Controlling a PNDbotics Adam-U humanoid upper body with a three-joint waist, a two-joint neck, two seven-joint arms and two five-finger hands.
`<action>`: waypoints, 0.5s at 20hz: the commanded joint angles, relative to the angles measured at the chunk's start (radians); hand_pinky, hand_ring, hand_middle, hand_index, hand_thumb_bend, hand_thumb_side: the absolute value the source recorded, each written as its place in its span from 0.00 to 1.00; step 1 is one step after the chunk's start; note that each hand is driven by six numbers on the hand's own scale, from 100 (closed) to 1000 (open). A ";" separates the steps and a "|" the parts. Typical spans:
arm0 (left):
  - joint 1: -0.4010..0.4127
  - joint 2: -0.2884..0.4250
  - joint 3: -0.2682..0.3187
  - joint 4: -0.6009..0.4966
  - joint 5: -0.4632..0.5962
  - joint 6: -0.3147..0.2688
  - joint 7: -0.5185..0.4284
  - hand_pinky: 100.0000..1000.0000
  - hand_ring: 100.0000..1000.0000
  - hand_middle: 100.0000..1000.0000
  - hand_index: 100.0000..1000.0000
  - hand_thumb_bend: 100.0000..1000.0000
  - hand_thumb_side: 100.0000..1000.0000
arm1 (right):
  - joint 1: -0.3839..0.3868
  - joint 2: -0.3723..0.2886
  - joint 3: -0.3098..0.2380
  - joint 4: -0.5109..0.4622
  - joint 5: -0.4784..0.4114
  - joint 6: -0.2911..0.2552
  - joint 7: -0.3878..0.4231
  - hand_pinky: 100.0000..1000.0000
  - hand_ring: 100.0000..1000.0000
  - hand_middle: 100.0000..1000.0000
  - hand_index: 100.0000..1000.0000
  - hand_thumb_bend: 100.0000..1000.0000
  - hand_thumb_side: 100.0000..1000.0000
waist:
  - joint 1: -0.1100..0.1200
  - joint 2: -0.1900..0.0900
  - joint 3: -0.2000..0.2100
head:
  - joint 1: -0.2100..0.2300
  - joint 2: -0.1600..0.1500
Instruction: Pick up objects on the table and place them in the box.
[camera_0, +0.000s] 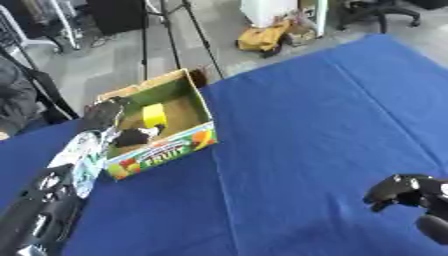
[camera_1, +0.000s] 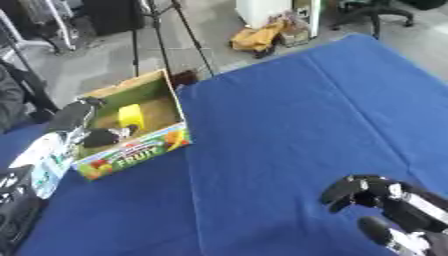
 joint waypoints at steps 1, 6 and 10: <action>-0.012 0.050 0.036 -0.087 0.037 0.001 0.054 0.77 0.71 0.72 0.86 0.70 0.95 | -0.005 -0.006 -0.010 -0.010 -0.012 -0.002 -0.005 0.69 0.77 0.70 0.77 0.19 0.60 | -0.022 -0.020 0.011 | -0.017 -0.013; 0.026 0.054 0.090 -0.219 0.117 -0.051 0.136 0.69 0.64 0.63 0.77 0.42 0.92 | 0.004 -0.005 -0.025 -0.011 -0.031 -0.006 -0.025 0.70 0.77 0.70 0.77 0.19 0.58 | -0.049 -0.032 0.068 | -0.067 -0.005; 0.115 0.045 0.098 -0.328 0.184 -0.117 0.203 0.65 0.61 0.60 0.75 0.38 0.89 | 0.010 -0.010 -0.037 -0.010 -0.054 -0.007 -0.044 0.69 0.77 0.70 0.77 0.19 0.57 | -0.068 -0.046 0.125 | -0.116 0.000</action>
